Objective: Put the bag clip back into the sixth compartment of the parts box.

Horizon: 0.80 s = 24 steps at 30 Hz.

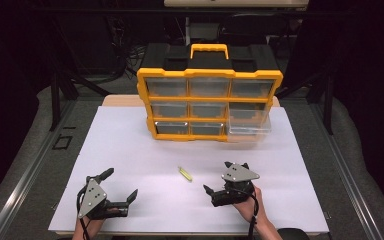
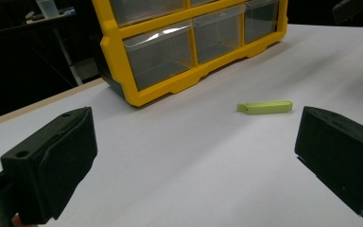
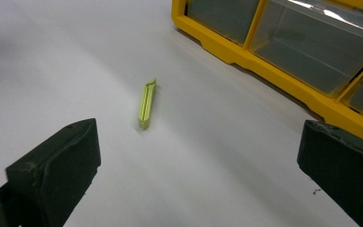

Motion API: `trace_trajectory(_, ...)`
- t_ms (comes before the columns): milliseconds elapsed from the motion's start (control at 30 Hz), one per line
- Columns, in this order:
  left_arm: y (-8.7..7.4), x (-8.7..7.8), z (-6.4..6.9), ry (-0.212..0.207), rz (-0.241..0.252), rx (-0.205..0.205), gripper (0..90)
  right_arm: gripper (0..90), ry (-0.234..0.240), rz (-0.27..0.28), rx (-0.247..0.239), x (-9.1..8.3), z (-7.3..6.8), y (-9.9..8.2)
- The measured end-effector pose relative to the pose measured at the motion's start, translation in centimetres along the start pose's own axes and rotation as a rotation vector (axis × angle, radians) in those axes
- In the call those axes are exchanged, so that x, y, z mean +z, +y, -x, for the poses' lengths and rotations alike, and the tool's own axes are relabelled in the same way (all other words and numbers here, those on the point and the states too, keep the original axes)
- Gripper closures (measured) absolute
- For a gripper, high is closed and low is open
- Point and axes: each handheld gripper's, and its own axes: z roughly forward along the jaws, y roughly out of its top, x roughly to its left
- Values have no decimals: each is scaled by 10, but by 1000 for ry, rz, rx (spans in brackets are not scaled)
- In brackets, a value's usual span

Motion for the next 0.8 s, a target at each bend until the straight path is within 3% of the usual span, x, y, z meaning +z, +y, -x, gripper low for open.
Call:
trace_trajectory(333,0,1,0,-3,0,1,0,0,17,-50,17,16,-6,7)
trace_trajectory(800,0,0,1,-4,-1,4,0,0,52,-65,6,32,-17,25)
